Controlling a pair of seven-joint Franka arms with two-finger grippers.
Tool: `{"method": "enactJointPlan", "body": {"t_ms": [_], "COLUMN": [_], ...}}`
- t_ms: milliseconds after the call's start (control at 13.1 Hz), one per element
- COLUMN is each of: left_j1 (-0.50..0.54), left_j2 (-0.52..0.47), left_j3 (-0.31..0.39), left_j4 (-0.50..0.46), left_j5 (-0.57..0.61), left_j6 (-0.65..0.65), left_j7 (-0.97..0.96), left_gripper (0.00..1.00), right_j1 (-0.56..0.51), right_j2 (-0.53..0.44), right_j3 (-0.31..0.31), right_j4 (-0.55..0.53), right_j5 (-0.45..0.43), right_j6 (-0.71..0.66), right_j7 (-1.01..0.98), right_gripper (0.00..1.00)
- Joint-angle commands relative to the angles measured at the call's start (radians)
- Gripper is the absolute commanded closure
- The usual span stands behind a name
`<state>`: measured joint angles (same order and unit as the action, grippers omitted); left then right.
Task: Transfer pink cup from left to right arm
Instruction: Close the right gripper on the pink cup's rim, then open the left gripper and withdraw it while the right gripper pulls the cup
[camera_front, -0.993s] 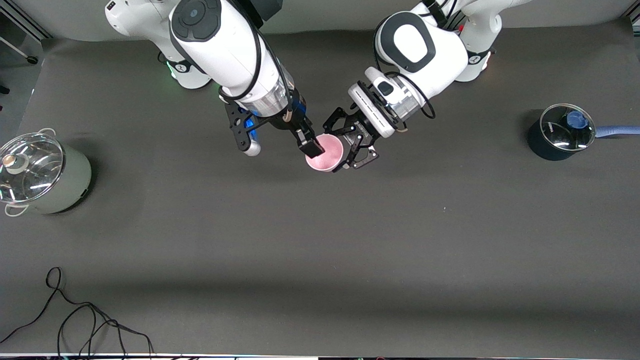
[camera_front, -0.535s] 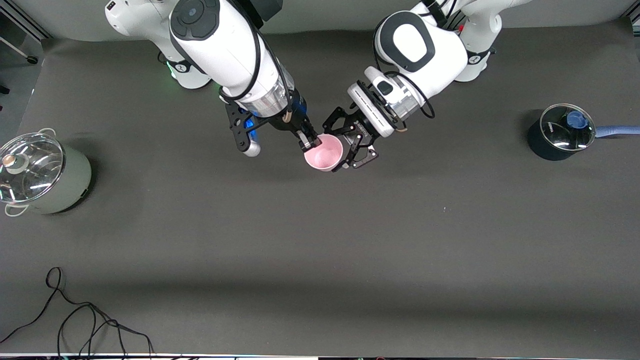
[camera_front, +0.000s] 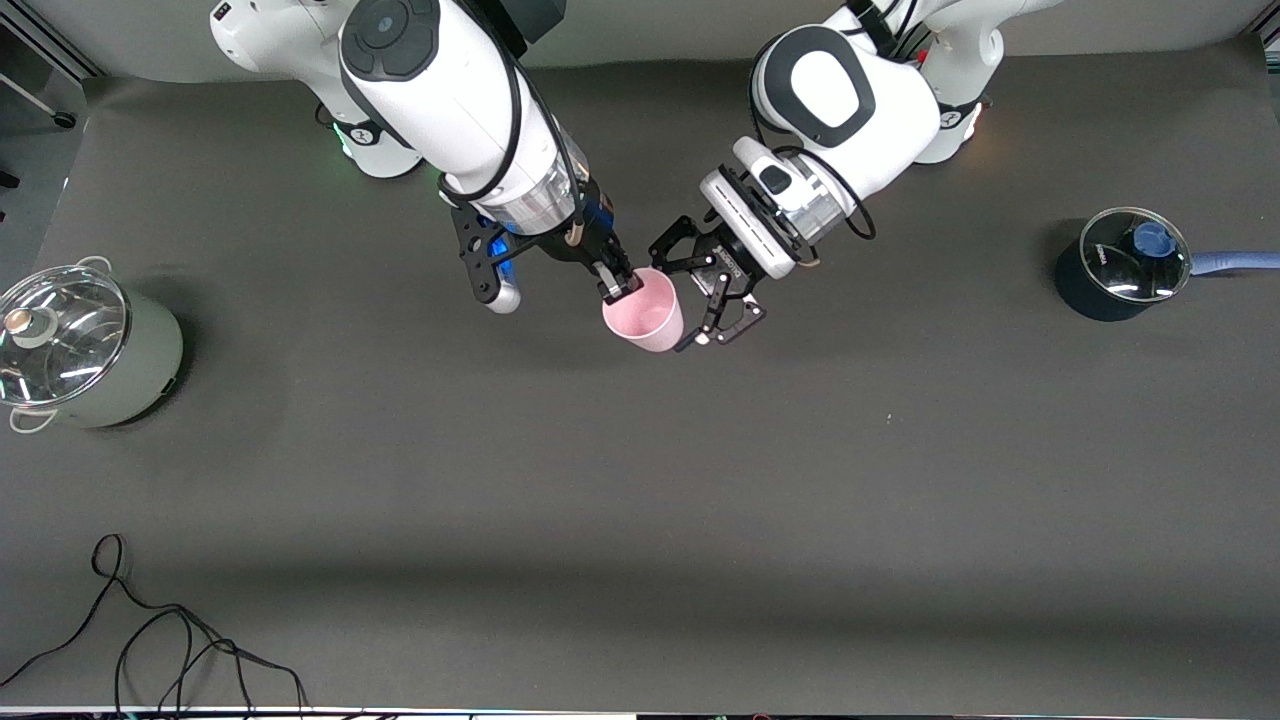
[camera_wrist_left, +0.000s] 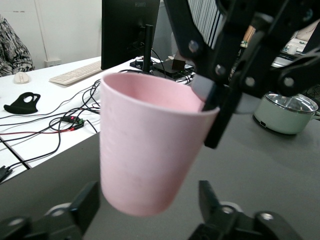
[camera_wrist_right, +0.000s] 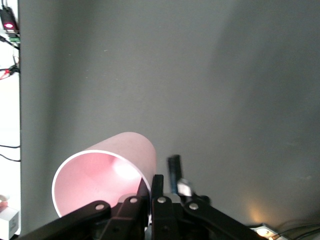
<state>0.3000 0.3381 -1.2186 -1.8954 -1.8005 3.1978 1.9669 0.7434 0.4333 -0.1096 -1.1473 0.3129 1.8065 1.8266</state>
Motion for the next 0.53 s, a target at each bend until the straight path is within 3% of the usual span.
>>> {"method": "enactJointPlan", "body": {"t_ms": [0, 306, 458], "left_j1": [-0.004, 0.005, 0.007], "left_j2": [-0.005, 0.005, 0.024], "left_j3": [-0.001, 0.007, 0.048], "left_j4": [0.007, 0.007, 0.001], "left_j5": [-0.014, -0.013, -0.008], "left_j6": [0.005, 0.005, 0.005], "left_j7": [-0.013, -0.013, -0.011], "left_gripper": [0.01, 0.01, 0.01], "right_j1": [-0.004, -0.019, -0.044], "right_j2": [0.019, 0.008, 0.002], "right_j3": [-0.007, -0.019, -0.03], "right_j4": [0.057, 0.052, 0.048], "right_j5": [0.0, -0.003, -0.002], "right_j6": [0.005, -0.009, -0.01], "right_j7": [0.025, -0.134, -0.254], "right_gripper": [1.0, 1.0, 1.0]}}
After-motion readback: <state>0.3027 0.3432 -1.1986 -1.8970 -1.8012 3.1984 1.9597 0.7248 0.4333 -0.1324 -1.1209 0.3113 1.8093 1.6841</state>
